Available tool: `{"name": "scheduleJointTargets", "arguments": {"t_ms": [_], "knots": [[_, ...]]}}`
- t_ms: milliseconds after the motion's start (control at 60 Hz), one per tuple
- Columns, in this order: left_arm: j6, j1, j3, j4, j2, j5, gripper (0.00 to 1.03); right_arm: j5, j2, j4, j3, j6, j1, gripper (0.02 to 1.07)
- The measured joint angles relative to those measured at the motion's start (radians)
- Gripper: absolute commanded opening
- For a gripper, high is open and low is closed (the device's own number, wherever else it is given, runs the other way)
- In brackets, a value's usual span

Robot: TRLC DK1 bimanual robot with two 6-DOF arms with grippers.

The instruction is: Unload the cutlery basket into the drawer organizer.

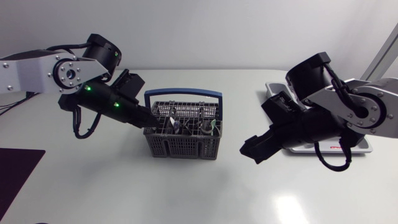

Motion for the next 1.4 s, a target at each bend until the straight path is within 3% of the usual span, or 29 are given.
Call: {"name": "scheduleJointTargets", "arguments": {"t_ms": [233, 983, 1167, 1400], "knots": [[0.0, 0.01, 0.0, 0.0, -0.044, 0.078, 0.04, 0.0, 0.0, 0.0, 0.0, 0.0, 0.003, 1.02], [0.0, 0.026, 0.002, -0.085, -0.297, 0.084, 0.04, 0.001, -0.068, 0.023, -0.022, -0.001, 0.046, 1.02], [0.0, -0.01, 0.002, -0.102, -0.346, 0.085, 0.04, 0.001, -0.113, 0.027, -0.033, -0.014, 0.046, 1.02], [0.0, -0.125, 0.002, -0.106, -0.369, 0.085, 0.04, 0.004, -0.148, 0.023, -0.052, -0.082, 0.072, 1.02]]}}
